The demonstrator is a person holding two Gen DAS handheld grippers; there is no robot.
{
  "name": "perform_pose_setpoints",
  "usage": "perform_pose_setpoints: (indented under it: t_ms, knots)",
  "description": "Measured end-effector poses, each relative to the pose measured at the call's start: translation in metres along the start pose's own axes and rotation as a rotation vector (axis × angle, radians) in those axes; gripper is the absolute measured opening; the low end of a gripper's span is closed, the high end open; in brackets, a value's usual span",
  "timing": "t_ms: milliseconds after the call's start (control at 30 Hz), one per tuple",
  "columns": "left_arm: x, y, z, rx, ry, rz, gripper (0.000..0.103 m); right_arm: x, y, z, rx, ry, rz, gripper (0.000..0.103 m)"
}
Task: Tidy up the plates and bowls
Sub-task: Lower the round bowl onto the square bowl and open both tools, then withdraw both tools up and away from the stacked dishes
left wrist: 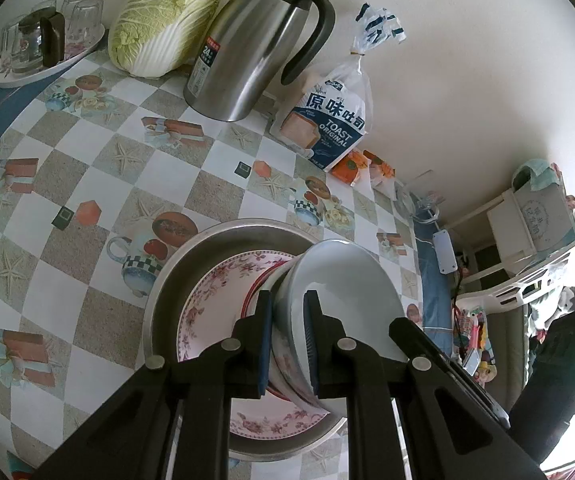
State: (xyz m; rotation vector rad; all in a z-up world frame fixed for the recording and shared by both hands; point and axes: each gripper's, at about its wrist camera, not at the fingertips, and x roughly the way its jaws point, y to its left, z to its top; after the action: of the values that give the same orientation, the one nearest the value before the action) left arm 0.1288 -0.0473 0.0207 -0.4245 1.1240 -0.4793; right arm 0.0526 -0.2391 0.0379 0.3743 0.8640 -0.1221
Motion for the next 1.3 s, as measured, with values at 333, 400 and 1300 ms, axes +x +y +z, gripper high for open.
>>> perform_pose_setpoints:
  t_ms: [333, 400, 1300]
  knots:
    - [-0.011, 0.0, 0.0, 0.003, -0.018, 0.027, 0.047, -0.005, -0.004, 0.003, 0.001, -0.014, -0.033, 0.033]
    - [-0.012, 0.0, 0.0, 0.004, -0.024, 0.054, 0.053, -0.006, -0.006, 0.002, 0.006, -0.015, -0.04, 0.049]
    - [-0.018, 0.004, -0.011, 0.121, -0.137, 0.32, 0.096, -0.01, -0.001, -0.012, -0.034, -0.064, -0.053, 0.103]
